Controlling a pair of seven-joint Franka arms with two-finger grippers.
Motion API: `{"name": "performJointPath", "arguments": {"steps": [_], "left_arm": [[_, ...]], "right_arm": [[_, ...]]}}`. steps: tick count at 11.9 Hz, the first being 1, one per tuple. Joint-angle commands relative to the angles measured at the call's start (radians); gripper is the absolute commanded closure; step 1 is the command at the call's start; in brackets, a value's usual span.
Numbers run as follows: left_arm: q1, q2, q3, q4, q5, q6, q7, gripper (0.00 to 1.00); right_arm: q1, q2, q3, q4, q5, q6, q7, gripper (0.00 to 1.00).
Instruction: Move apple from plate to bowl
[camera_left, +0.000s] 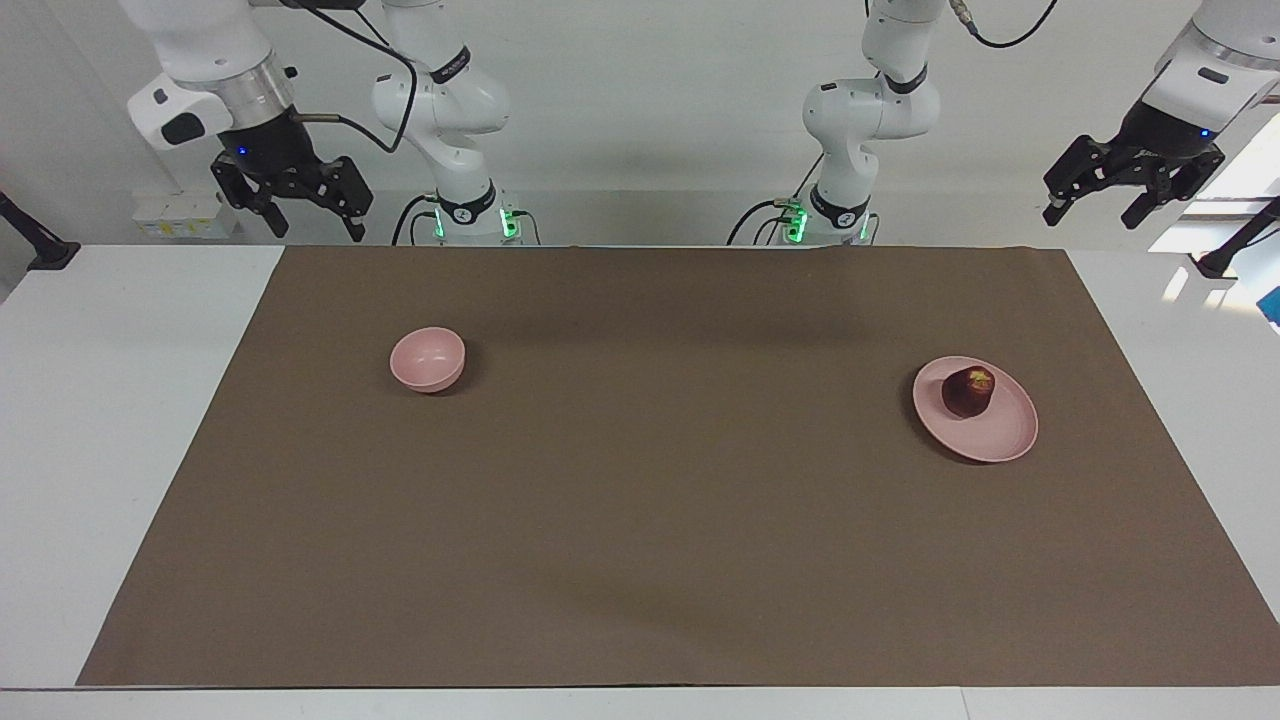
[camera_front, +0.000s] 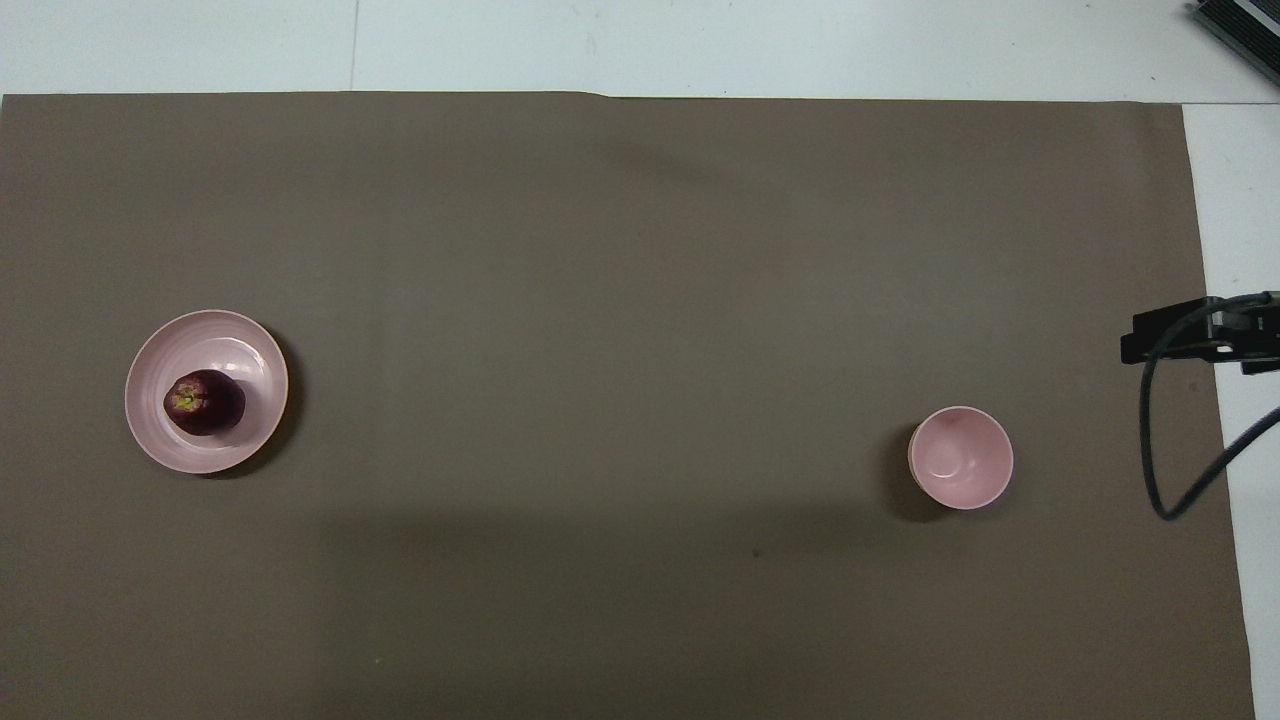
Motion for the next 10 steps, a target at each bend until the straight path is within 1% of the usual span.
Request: {"name": "performJointPath", "arguments": {"steps": [1,3,10], "left_arm": [[-0.004,-0.027,0.0,-0.034,0.002,0.009,-0.013,0.0],[-0.003,-0.027,-0.001,-0.034,0.0,0.01,-0.013,0.0],[-0.001,-0.027,0.0,-0.034,0.0,0.01,-0.015,0.0]], "right_arm": [[-0.001,0.027,0.007,0.069,0.004,-0.029,-0.015,0.0],[-0.01,0.01,0.004,0.047,0.013,-0.02,-0.013,0.0],[-0.009,0.01,0.007,0.047,0.012,-0.023,-0.015,0.0]]}}
